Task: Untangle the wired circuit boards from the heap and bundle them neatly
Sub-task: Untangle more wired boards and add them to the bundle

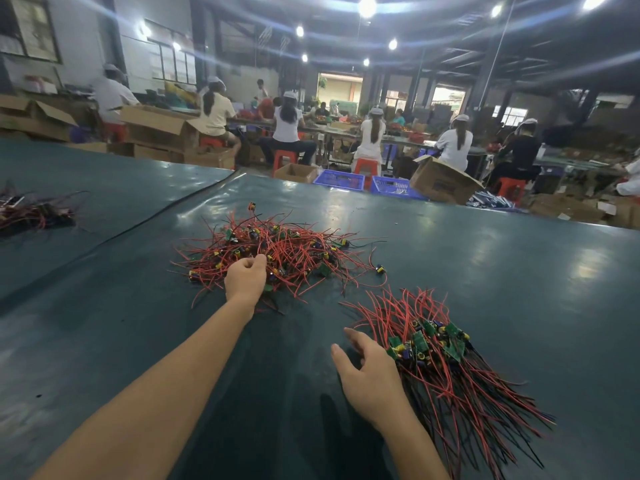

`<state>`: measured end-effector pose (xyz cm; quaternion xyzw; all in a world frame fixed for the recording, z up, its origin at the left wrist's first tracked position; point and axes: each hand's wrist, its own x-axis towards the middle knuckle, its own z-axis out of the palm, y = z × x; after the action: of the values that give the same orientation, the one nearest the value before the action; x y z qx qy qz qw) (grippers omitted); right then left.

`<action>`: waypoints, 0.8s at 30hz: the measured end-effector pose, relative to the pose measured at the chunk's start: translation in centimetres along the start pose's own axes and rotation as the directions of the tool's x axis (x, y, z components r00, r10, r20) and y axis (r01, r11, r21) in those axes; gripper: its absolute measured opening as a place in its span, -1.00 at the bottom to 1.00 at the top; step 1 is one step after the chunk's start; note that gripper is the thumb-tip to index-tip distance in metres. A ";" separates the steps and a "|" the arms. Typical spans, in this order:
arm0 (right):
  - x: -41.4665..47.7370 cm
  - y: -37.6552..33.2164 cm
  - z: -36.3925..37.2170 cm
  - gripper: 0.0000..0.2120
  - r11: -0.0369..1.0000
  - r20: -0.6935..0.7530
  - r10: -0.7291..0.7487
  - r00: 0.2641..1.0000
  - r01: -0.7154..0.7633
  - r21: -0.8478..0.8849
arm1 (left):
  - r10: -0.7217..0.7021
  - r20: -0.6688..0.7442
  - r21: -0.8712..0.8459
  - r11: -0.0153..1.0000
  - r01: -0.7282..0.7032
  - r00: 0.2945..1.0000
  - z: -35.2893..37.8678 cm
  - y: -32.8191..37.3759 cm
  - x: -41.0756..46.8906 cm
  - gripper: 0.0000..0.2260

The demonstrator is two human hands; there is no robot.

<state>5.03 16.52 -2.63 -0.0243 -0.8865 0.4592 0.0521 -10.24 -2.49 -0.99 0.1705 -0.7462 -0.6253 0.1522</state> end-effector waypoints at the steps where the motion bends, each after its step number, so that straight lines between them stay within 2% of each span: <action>1: 0.0 0.0 0.0 -0.52 1.000 0.001 -0.001 1.000 0.001 -0.002 | 0.027 -0.005 -0.047 0.999 -0.027 1.000 -0.2 0.2 -0.6 -0.72; 5: -0.1 -0.1 0.1 -0.53 1.000 -0.005 -0.019 1.000 0.019 -0.023 | 0.192 0.033 -0.142 0.972 -0.186 0.981 -0.9 -0.6 -4.6 -0.79; 8: -0.3 -0.2 0.1 -0.55 0.999 -0.028 -0.032 0.999 0.031 -0.013 | 0.259 0.081 -0.192 0.952 -0.240 0.962 -1.0 -1.1 -7.5 -0.91; 12: -0.3 -0.6 0.3 -0.65 0.984 -0.077 -0.024 0.997 0.037 0.177 | 0.351 0.159 -0.174 0.930 -0.324 0.923 -0.7 -0.5 -10.5 -0.87; 15: -0.3 -1.1 0.3 -0.79 0.892 -0.074 0.026 0.997 0.010 0.452 | 0.475 0.216 -0.161 0.879 -0.449 0.853 -0.3 -0.2 -13.4 -0.80; 19: 0.1 -1.3 0.1 -0.81 0.667 0.011 0.071 0.997 -0.056 0.743 | 0.590 0.357 -0.190 0.805 -0.562 0.724 0.7 -0.5 -16.2 -0.90; 22: 0.3 -1.4 0.0 -0.81 0.564 0.031 0.096 0.995 -0.081 0.822 | 0.584 0.549 -0.264 0.800 -0.539 0.598 0.9 -0.9 -16.6 -0.86; 24: 0.4 -1.2 0.1 -0.84 0.571 0.008 0.162 0.987 -0.100 0.815 | 0.516 0.623 -0.221 0.837 -0.501 0.588 0.7 -1.0 -16.1 -0.87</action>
<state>4.62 15.78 -1.68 -0.0786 -0.5716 0.8150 0.0534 3.90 5.10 -2.29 -0.2835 -0.7605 -0.5818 0.0522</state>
